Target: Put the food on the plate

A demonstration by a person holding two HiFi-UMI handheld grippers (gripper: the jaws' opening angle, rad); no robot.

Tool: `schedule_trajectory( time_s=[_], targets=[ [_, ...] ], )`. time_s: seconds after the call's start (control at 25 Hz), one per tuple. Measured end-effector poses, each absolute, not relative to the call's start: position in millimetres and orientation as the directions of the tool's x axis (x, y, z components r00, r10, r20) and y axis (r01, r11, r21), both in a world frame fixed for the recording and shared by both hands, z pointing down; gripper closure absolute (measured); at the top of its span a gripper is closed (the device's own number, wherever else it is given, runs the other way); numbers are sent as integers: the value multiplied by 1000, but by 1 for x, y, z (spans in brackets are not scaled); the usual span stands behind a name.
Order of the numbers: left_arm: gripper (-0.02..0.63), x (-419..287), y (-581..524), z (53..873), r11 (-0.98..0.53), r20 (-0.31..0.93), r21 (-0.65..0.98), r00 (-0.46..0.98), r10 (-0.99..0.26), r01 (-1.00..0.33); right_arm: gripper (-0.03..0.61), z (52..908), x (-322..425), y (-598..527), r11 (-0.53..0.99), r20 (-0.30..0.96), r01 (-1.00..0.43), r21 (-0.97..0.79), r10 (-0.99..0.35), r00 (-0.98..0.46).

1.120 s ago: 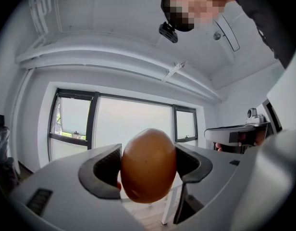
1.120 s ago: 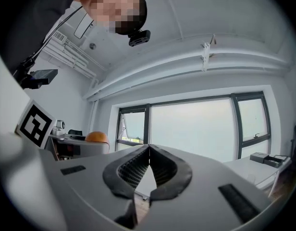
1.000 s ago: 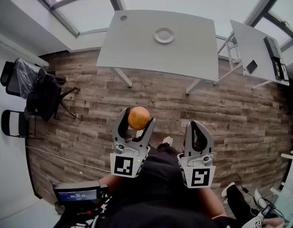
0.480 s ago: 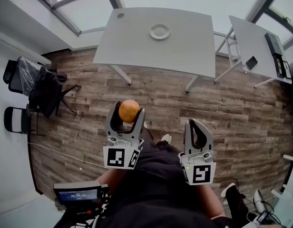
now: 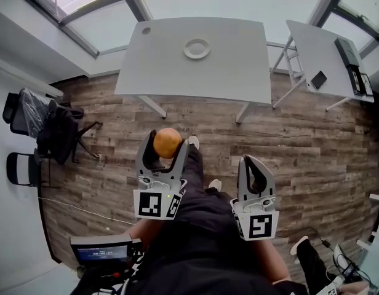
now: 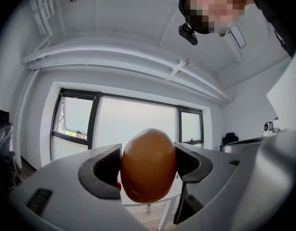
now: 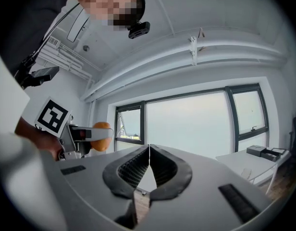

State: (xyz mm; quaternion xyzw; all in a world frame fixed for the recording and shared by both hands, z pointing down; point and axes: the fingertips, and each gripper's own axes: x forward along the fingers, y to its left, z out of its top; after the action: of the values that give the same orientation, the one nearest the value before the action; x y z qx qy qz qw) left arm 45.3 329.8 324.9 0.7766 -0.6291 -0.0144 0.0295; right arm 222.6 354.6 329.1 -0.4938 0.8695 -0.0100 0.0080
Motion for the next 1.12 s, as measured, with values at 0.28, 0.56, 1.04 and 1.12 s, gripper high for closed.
schedule_trajectory(
  time_s=[0.28, 0.56, 1.04, 1.12],
  targets=[
    [298, 35, 286, 338, -219, 27, 119, 224, -974, -968, 571, 330, 215, 322, 493, 18, -867, -65, -869, -495],
    [298, 4, 208, 345, -236, 33, 151, 243, -969, -960, 571, 329, 176, 239, 484, 47, -873, -62, -872, -487],
    [298, -71, 97, 338, -272, 34, 152, 280, -959, -950, 571, 321, 68, 110, 522, 76, -851, -59, -848, -525],
    [298, -86, 84, 337, -270, 34, 150, 278, -960, -951, 571, 319, 53, 96, 529, 78, -847, -55, -843, -532]
  ],
)
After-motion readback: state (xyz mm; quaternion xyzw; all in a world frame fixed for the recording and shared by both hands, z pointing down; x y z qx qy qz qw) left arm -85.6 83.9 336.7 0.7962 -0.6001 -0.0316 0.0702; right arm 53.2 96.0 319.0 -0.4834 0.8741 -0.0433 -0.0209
